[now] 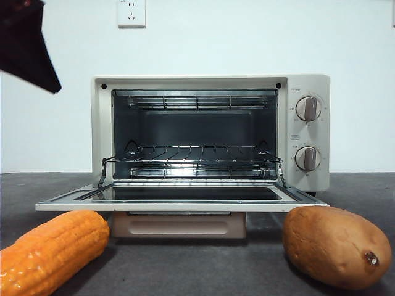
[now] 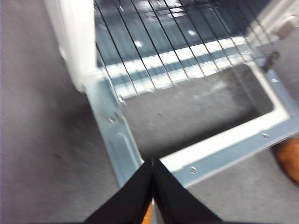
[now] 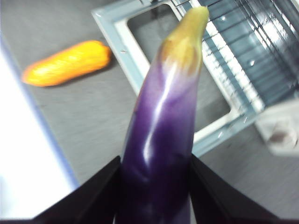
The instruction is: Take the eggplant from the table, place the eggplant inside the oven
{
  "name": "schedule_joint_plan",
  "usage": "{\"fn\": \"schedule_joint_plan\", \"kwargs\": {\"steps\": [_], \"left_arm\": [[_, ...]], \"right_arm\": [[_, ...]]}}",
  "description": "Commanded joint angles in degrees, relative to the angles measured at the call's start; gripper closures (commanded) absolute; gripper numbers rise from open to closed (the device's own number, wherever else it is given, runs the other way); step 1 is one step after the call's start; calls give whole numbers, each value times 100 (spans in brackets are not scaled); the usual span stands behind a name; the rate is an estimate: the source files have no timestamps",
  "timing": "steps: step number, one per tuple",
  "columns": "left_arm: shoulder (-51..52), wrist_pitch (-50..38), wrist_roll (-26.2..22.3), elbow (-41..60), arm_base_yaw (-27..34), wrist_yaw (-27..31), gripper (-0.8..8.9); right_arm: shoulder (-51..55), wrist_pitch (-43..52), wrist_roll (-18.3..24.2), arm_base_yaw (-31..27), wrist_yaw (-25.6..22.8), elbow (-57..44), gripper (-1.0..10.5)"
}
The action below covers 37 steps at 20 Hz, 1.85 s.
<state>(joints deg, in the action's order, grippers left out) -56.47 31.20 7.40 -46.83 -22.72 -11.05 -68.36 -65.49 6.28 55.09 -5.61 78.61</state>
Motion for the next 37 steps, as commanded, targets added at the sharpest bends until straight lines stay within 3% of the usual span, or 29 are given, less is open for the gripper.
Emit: {"fn": "schedule_joint_plan", "kwargs": {"steps": [1,4,10,14,17,20,25,33,37], "left_arm": [[-20,-278,173,269,315,-448,810],[-20,-702,262,717,855,-844,810],[-22,-1056,407,1069,1781,-1401,810],[-22,-1056,407,1067,1921,-1722,810],[-22,-1056,407,1067,1921,-1735,810],[-22,-1054,407,1069,1921,-1770,810],[-22,-1056,404,1067,1921,-1770,810],[-22,-1003,404,1067,1921,-1773,810],[-22,-1005,402,1069,1921,-1773,810]], "right_arm": [[-625,420,651,66,-321,120,809],[-1351,1285,1067,66,-841,120,809],[-2557,3309,2474,44,-2026,120,809],[-3204,4286,3187,-155,-2247,120,809],[-3633,4872,3595,-295,-2743,120,809],[-3910,5134,3681,-422,-3047,122,809],[-4127,5215,3657,-509,-3042,122,808],[-4258,5134,3392,-588,-3016,122,667],[-4258,5121,3309,-553,-3045,122,666]]}}
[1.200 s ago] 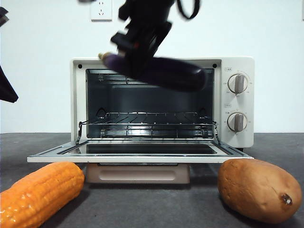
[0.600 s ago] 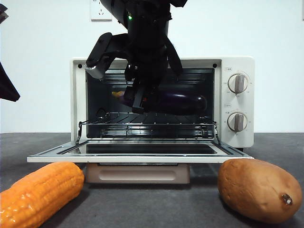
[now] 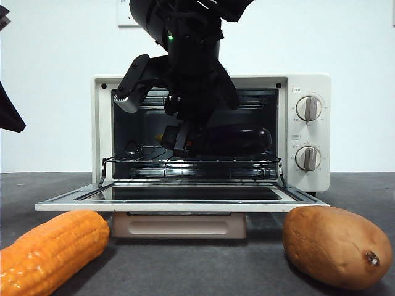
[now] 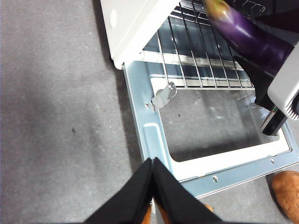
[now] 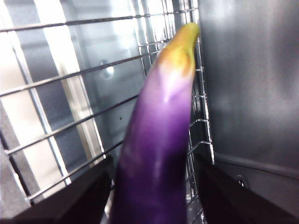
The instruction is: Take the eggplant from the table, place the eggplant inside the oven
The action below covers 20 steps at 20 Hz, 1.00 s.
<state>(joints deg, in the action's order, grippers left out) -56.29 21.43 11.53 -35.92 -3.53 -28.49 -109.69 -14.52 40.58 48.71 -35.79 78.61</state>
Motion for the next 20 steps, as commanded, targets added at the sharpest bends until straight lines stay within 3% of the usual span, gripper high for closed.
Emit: {"fn": "schedule_joint_plan", "kwargs": {"steps": [1,11,17,20], "left_arm": [[-39,-28,-11,-24,2,-28,810],[-127,-55,-57,-24,2,-22,810],[-953,-435,-55,-24,2,-24,810],[-1521,-562,-55,-24,2,-26,810]], "right_arm": [[-125,24,-122,105,-31,122,666],[-63,-2,-173,522,-234,138,666],[898,-693,-962,1016,-109,138,682],[1574,-1427,-1644,1233,197,138,700]]}}
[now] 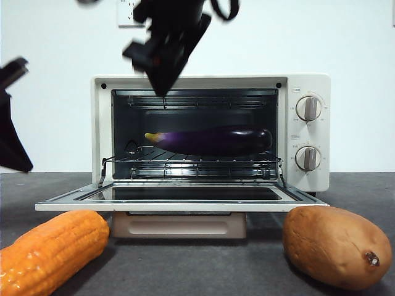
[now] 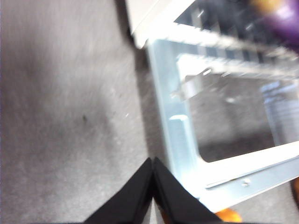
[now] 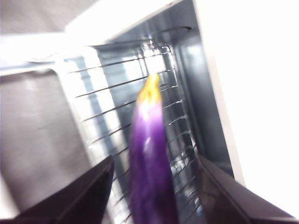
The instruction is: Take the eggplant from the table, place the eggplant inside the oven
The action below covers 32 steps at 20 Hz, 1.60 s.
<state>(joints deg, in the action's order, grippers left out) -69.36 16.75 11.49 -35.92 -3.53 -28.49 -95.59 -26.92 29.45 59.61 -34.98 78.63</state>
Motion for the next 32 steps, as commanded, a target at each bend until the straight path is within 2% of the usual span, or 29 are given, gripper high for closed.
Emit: {"fn": "schedule_joint_plan", "kwargs": {"steps": [1,5,8,15,32], "left_arm": [[-354,-138,-50,-24,2,-28,810],[-901,-271,-48,-24,-7,-319,810],[-1185,-328,-48,-24,-52,-501,810],[-1545,-326,-138,-24,-105,-623,810],[-2164,-479,-396,-24,-101,-2059,810]], "right_arm": [[356,-378,-691,188,179,136,730],[1211,-1180,-1235,393,446,136,873],[1738,-1526,-1322,518,745,136,943],[2586,-1711,-1427,737,802,136,943],[3827,-1773,-1429,776,796,136,943]]}}
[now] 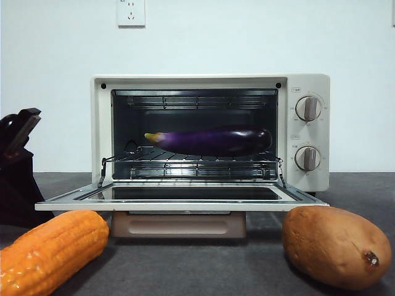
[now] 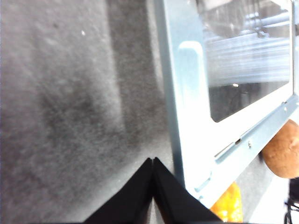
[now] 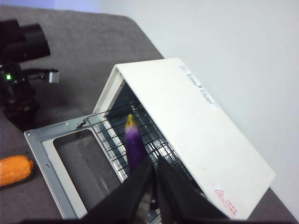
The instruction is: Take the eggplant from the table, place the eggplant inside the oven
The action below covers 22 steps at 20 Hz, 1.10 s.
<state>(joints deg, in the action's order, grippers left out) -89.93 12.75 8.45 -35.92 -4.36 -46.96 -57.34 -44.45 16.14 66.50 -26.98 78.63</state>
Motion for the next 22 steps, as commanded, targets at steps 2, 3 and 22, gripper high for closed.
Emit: {"fn": "schedule_joint_plan", "kwargs": {"steps": [2,3,22], "left_arm": [[-107,-107,-94,-24,-4,-334,810],[-107,-162,-96,-24,13,-476,810],[-107,-979,223,-894,374,-2317,810]], "right_arm": [[52,-79,-116,87,-4,136,943],[63,-136,-129,87,-4,136,943],[127,-1987,-1169,87,1685,-103,943]]}}
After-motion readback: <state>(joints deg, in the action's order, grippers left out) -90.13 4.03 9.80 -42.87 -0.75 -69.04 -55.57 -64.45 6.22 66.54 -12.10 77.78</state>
